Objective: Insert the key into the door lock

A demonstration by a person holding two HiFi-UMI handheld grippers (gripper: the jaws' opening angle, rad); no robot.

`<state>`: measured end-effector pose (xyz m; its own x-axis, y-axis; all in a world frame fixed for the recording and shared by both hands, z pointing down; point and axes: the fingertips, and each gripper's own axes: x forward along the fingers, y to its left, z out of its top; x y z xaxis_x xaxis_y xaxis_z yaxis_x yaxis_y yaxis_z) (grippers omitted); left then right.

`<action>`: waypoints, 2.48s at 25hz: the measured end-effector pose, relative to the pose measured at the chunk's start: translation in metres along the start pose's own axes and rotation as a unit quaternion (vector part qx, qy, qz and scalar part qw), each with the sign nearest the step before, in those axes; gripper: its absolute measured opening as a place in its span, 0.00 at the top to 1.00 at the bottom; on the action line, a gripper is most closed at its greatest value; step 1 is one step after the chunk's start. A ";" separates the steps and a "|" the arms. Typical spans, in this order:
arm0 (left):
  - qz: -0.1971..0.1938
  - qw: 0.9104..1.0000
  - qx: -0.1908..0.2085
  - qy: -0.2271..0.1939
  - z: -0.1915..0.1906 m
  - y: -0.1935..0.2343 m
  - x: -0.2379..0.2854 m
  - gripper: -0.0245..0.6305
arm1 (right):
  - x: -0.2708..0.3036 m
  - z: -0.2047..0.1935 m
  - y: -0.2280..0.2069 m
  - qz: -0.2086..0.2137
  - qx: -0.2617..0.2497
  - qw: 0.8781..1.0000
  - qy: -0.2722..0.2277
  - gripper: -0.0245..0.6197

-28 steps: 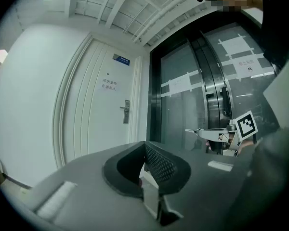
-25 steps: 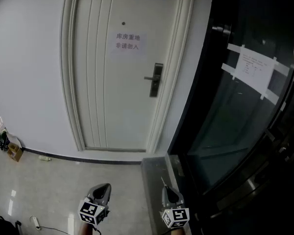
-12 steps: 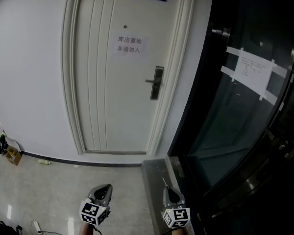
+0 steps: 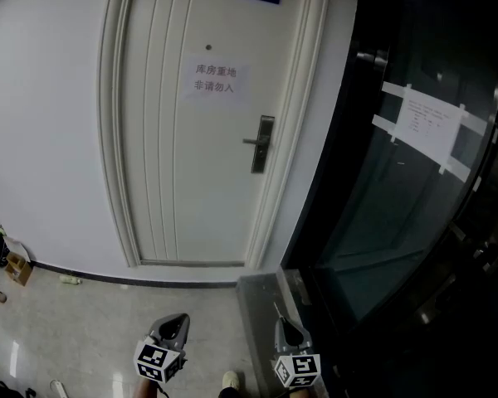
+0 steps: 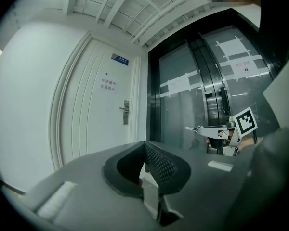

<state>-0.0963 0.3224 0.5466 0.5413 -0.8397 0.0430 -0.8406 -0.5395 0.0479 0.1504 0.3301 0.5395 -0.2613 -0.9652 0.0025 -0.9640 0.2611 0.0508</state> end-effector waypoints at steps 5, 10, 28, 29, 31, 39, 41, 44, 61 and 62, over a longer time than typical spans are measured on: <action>-0.002 1.000 0.004 -0.003 0.002 0.007 0.032 0.96 | 0.029 -0.004 -0.020 -0.001 0.001 1.000 -0.003 0.94; -0.002 1.000 0.006 -0.004 0.005 0.021 0.074 0.96 | 0.066 -0.005 -0.039 0.001 -0.003 1.000 -0.003 0.95; 0.001 1.000 0.009 -0.003 0.019 0.052 0.238 0.96 | 0.207 -0.012 -0.129 0.022 0.009 1.000 0.002 0.95; 0.002 1.000 0.010 -0.004 0.020 0.052 0.246 0.96 | 0.214 -0.014 -0.134 0.026 0.008 1.000 0.002 0.95; 0.005 1.000 0.012 -0.005 0.022 0.052 0.262 0.96 | 0.228 -0.013 -0.143 0.031 0.007 1.000 0.000 0.95; 0.016 1.000 0.017 0.002 0.026 0.067 0.304 0.96 | 0.272 -0.007 -0.169 0.037 0.014 0.999 -0.010 0.95; 0.016 1.000 0.019 0.004 0.027 0.070 0.312 0.96 | 0.280 -0.008 -0.173 0.037 0.014 0.999 -0.010 0.95; 0.014 1.000 0.019 0.006 0.025 0.077 0.323 0.96 | 0.294 -0.011 -0.177 0.036 0.014 0.999 -0.008 0.95; -0.011 1.000 0.024 0.007 0.039 0.171 0.426 0.96 | 0.422 -0.006 -0.180 0.018 0.007 1.000 -0.006 0.95; -0.013 1.000 0.023 0.009 0.040 0.177 0.431 0.96 | 0.429 -0.005 -0.180 0.017 0.008 1.000 -0.006 0.95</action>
<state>-0.0123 -0.1380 0.5333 0.5628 -0.8244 0.0599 -0.8260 -0.5637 0.0027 0.2125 -0.1313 0.5365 -0.2935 -0.9559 -0.0074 -0.9555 0.2931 0.0339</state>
